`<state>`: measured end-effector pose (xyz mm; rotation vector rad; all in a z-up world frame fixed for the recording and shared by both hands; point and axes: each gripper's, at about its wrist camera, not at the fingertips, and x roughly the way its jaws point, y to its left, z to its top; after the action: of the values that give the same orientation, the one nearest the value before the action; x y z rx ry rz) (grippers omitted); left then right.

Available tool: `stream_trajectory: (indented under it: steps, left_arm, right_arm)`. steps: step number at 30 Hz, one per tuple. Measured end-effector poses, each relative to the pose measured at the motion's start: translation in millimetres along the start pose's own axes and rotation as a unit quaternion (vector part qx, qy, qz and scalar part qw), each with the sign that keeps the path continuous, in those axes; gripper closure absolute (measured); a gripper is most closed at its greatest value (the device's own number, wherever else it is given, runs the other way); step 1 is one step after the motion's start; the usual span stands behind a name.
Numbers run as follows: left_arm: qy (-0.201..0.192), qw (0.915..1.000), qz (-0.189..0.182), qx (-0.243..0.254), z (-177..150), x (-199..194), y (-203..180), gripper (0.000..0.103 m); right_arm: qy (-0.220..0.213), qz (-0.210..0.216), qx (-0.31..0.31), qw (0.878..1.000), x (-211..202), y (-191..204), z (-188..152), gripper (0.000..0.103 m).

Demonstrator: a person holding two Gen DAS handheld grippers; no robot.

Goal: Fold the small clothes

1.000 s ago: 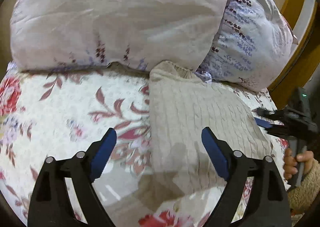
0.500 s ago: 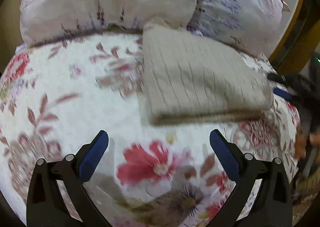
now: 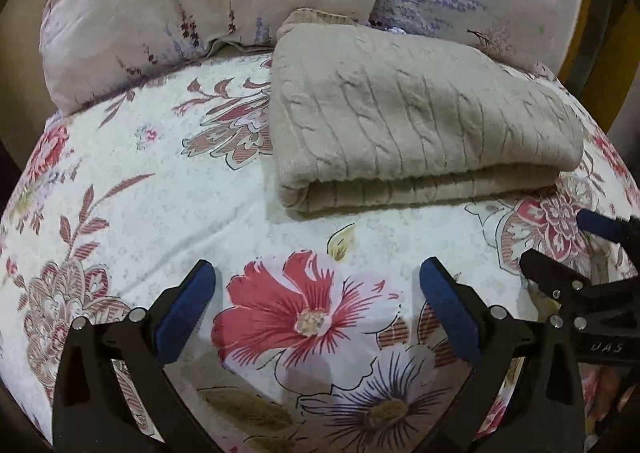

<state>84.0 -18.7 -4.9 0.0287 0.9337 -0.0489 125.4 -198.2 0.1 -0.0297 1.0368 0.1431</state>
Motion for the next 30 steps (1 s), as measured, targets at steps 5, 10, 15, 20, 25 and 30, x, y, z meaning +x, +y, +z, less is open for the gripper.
stream_trajectory:
  steps: [5, 10, 15, 20, 25, 30]
  left_arm:
    - [0.000, 1.0000, 0.002, 0.002, 0.0, -0.5, 1.0, 0.002]
    - [0.000, 1.0000, 0.002, 0.002, 0.5, -0.5, 0.3, 0.002]
    - [0.000, 1.0000, 0.002, 0.001, 1.0, -0.4, -0.2, 0.002]
    - [0.000, 1.0000, 0.002, 0.001, 1.2, -0.4, 0.1, 0.002]
    - [0.000, 1.0000, 0.002, 0.001, 1.3, -0.3, -0.5, 0.002]
    - [0.000, 1.0000, 0.002, 0.001, 1.3, -0.4, -0.5, 0.002]
  right_arm:
    - [-0.003, 0.000, -0.001, 1.000, 0.8, 0.6, -2.4, 0.001]
    - [-0.003, 0.000, -0.002, 1.000, 0.9, 0.7, -2.5, 0.001]
    - [-0.003, 0.000, -0.002, 1.000, 0.9, 0.8, -2.7, 0.001]
    - [-0.003, 0.000, -0.002, 1.000, 0.8, 0.8, -2.9, 0.001]
    - [-0.003, 0.001, -0.002, 1.000, 0.9, 0.3, -2.6, 0.001]
    - [-0.003, 0.001, -0.002, 1.000, 0.7, 0.7, -2.9, 0.001]
